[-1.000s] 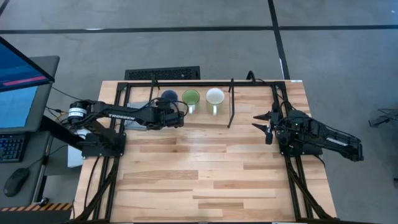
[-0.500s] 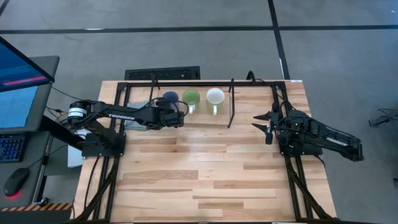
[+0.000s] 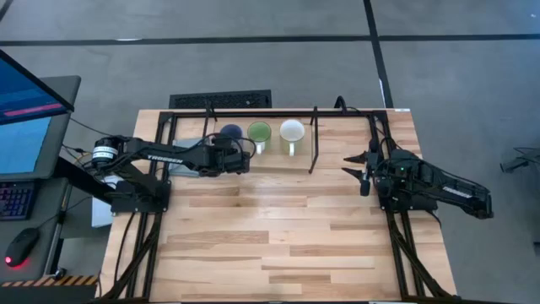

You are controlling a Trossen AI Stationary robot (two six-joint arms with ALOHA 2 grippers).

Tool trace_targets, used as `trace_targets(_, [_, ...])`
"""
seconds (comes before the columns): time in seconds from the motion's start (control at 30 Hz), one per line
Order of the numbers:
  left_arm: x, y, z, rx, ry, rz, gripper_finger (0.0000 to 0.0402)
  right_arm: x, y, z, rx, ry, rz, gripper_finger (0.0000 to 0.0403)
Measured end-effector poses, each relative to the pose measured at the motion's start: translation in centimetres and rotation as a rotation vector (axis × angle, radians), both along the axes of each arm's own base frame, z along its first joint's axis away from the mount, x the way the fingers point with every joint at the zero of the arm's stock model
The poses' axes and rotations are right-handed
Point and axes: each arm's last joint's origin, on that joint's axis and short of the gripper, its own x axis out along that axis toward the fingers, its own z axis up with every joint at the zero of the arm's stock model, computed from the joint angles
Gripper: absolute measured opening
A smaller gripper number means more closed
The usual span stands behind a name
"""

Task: Stack small to large cups/mugs on shelf
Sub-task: Put the blue mug on the shelf

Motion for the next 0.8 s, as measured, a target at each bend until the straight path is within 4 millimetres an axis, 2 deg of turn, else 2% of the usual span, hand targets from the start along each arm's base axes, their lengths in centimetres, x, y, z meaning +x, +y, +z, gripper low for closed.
trace_targets(0.8, [0.07,-0.21,0.03,0.005,-0.015,0.006,0.0079,0.0,0.0,0.0,0.0,0.0,0.001,0.0182])
